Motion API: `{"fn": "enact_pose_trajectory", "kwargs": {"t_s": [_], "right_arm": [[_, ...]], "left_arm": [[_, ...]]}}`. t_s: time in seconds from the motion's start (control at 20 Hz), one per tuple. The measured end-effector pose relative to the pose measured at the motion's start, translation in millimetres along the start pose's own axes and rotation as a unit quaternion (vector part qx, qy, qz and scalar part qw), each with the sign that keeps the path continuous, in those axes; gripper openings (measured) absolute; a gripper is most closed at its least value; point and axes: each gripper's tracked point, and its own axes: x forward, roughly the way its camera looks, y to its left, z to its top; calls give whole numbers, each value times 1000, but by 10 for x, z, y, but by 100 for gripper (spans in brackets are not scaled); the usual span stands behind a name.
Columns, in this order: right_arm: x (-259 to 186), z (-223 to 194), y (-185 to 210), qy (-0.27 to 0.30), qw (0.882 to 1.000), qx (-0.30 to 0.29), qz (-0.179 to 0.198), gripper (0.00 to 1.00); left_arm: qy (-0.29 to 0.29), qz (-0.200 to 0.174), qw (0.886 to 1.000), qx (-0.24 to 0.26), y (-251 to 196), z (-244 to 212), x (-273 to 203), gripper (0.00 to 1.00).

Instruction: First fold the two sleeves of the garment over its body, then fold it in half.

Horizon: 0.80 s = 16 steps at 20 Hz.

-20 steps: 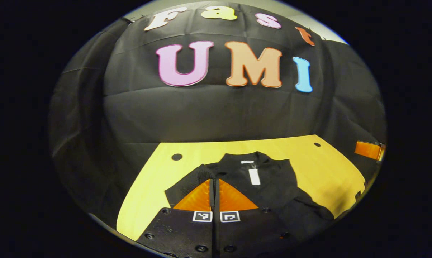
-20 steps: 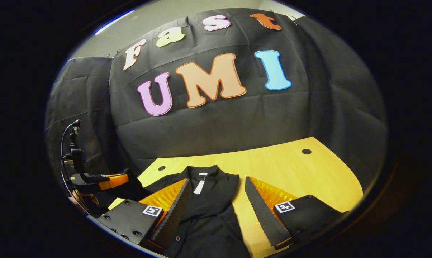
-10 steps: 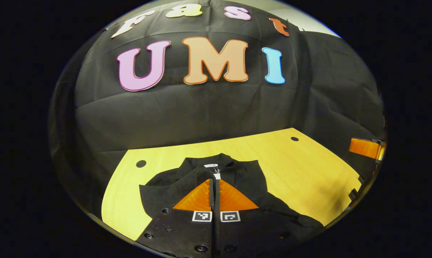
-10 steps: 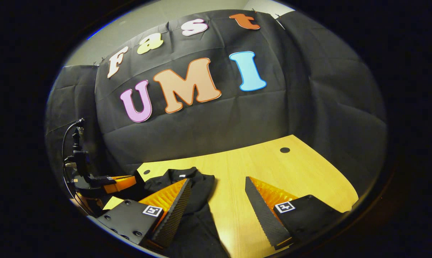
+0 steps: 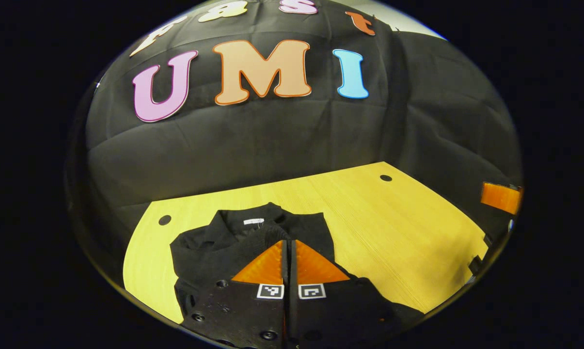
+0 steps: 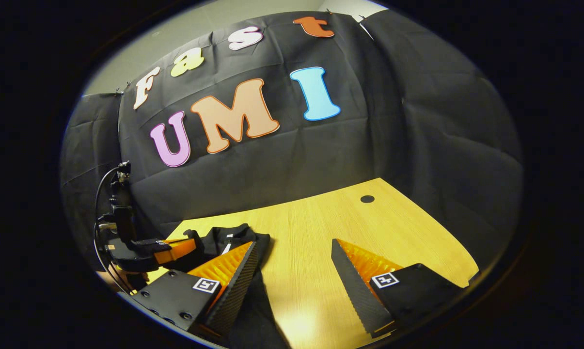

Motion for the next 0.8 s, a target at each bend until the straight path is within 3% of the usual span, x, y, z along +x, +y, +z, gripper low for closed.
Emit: {"fn": "enact_pose_trajectory", "kwargs": {"t_s": [0.15,0.2,0.45,0.5,0.55,0.8], "right_arm": [[26,9,-36,0,1000,-8,9,98],[40,25,-21,-1,1000,-11,16,98],[73,-20,166,3,999,-23,46,98],[51,-22,229,0,999,-22,48,98],[23,-29,299,-6,999,-23,47,98],[-202,-252,666,-9,998,-25,48,98]], "left_arm": [[-37,13,999,-22,-20,121,-95,89],[-51,24,998,-22,48,182,-171,96],[-83,73,994,-28,462,222,-670,95],[-85,82,993,-28,578,198,-791,100],[-92,92,991,-24,701,183,-913,95],[-90,127,988,-19,1224,-150,-1475,94]]}}
